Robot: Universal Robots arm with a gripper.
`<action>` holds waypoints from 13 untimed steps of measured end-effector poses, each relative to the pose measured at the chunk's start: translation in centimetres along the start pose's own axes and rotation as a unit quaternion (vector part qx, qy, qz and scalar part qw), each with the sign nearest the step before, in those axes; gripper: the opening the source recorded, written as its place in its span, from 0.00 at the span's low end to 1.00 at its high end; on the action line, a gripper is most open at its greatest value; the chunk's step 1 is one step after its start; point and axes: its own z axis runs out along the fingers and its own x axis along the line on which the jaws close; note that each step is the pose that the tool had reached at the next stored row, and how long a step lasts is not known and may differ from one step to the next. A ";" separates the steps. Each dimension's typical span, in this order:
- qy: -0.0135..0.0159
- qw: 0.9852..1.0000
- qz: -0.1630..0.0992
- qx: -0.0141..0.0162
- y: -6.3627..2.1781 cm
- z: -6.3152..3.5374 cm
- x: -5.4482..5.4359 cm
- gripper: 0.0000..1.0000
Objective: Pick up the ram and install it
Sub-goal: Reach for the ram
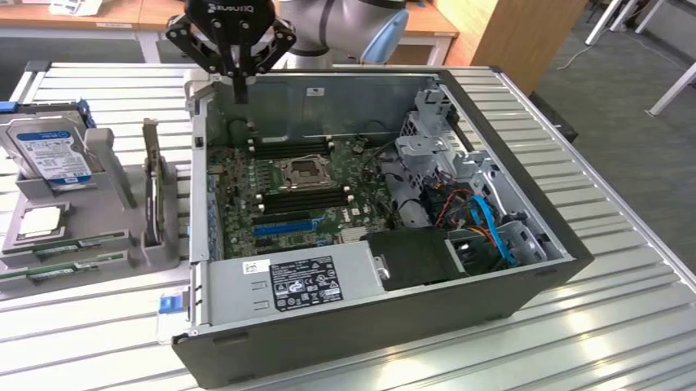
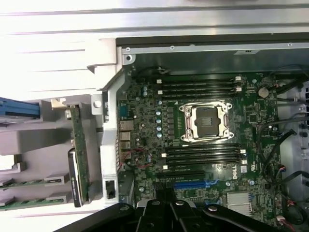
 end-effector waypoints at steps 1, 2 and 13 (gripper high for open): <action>0.000 1.000 0.000 0.000 -0.02 -0.01 0.3 0.10; 0.000 1.000 0.000 0.000 -0.04 -0.01 0.6 0.10; 0.000 1.000 0.000 0.000 -0.31 -0.07 4.2 0.10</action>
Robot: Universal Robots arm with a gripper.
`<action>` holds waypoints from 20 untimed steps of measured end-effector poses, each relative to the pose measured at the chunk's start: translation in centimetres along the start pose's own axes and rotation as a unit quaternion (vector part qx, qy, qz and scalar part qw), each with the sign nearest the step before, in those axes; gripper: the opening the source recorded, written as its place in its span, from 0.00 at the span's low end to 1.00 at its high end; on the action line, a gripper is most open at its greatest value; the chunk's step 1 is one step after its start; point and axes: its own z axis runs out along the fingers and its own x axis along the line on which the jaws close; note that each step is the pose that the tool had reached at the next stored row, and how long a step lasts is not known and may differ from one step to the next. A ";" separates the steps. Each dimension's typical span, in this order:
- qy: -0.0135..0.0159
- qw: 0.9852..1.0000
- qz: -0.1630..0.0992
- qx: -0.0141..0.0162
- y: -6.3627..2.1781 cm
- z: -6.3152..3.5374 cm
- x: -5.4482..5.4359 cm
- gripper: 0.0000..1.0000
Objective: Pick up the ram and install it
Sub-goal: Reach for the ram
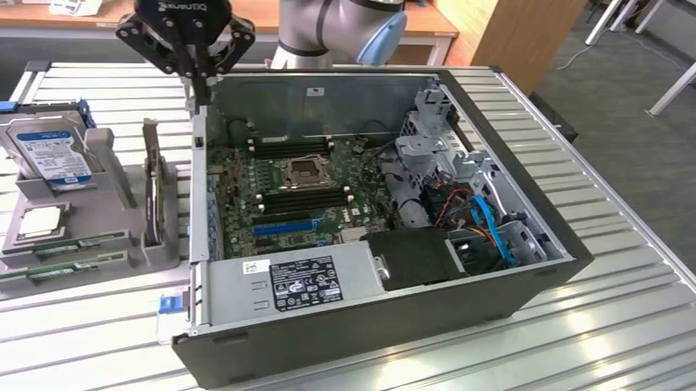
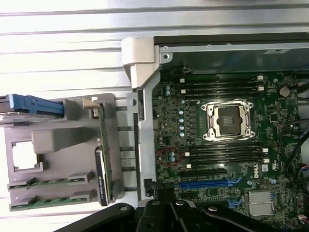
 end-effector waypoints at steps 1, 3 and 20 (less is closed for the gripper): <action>0.000 1.000 0.000 0.000 -0.02 0.00 0.3 0.10; 0.000 1.000 0.000 0.000 -0.06 -0.01 1.1 0.10; 0.000 1.000 0.000 0.000 -0.42 -0.05 7.0 0.10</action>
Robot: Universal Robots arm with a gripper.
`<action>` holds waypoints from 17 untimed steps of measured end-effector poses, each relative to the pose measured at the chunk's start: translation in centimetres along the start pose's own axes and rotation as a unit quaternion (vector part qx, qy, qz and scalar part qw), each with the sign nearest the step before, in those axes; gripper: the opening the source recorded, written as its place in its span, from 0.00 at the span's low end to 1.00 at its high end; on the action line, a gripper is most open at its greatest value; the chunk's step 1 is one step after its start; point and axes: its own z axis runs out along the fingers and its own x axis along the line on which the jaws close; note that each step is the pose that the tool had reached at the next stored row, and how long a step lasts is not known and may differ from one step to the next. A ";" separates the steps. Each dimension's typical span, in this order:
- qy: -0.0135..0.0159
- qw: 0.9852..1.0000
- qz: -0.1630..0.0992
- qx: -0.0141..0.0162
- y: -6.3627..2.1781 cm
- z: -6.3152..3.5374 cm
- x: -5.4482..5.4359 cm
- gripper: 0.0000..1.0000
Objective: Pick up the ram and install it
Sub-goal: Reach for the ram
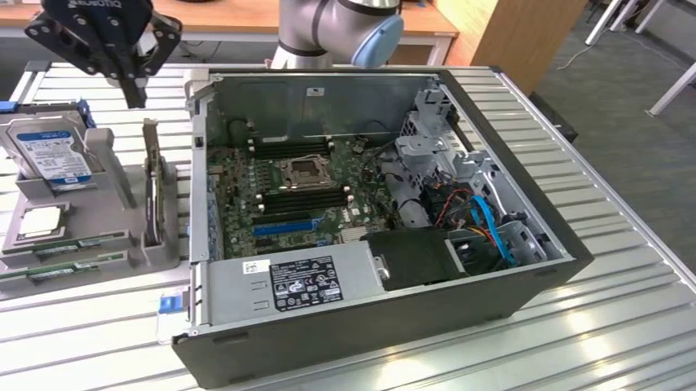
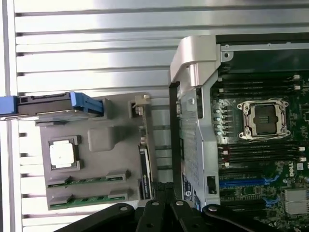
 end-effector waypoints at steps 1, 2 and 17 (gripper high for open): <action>0.000 1.000 0.000 0.000 -0.02 -0.01 0.4 0.10; 0.000 1.000 0.000 0.000 -0.04 -0.01 0.8 0.10; 0.000 1.000 0.000 0.000 -0.38 -0.05 6.2 0.10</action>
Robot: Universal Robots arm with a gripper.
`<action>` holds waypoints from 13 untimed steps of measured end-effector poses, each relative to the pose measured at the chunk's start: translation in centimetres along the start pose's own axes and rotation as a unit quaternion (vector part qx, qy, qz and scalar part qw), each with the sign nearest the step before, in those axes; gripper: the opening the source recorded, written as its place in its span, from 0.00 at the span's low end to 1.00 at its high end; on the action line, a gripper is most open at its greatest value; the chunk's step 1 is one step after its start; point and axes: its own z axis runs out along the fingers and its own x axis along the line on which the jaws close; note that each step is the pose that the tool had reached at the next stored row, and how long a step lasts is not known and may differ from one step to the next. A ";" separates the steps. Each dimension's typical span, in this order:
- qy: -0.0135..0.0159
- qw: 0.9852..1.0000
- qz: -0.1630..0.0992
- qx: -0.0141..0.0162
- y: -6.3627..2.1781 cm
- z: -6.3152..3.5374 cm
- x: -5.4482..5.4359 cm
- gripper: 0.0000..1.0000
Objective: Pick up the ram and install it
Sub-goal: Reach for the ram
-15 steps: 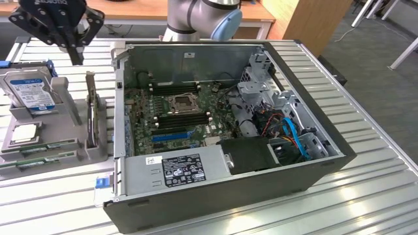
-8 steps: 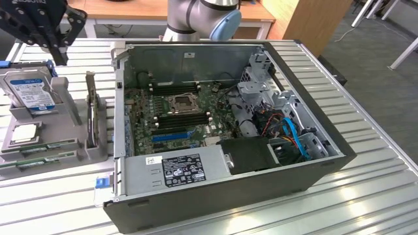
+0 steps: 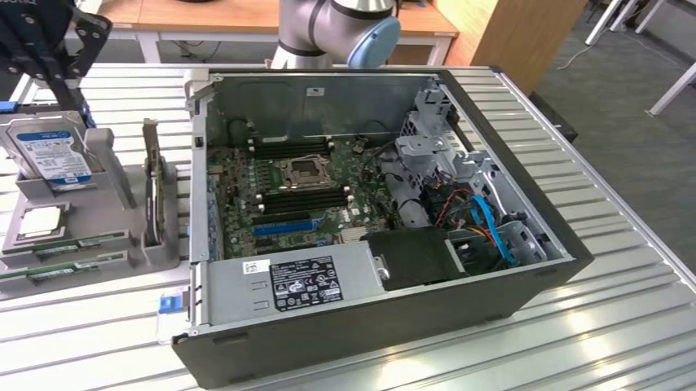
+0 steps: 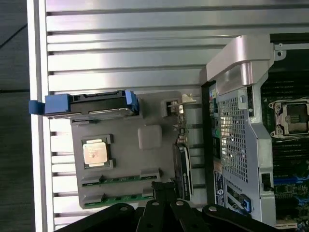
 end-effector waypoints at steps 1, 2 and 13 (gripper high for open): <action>0.000 1.000 0.000 0.000 -0.03 0.00 0.4 0.10; 0.000 1.000 0.000 0.000 -0.06 0.00 0.7 0.10; 0.000 1.000 0.000 0.000 -0.33 0.06 4.4 0.10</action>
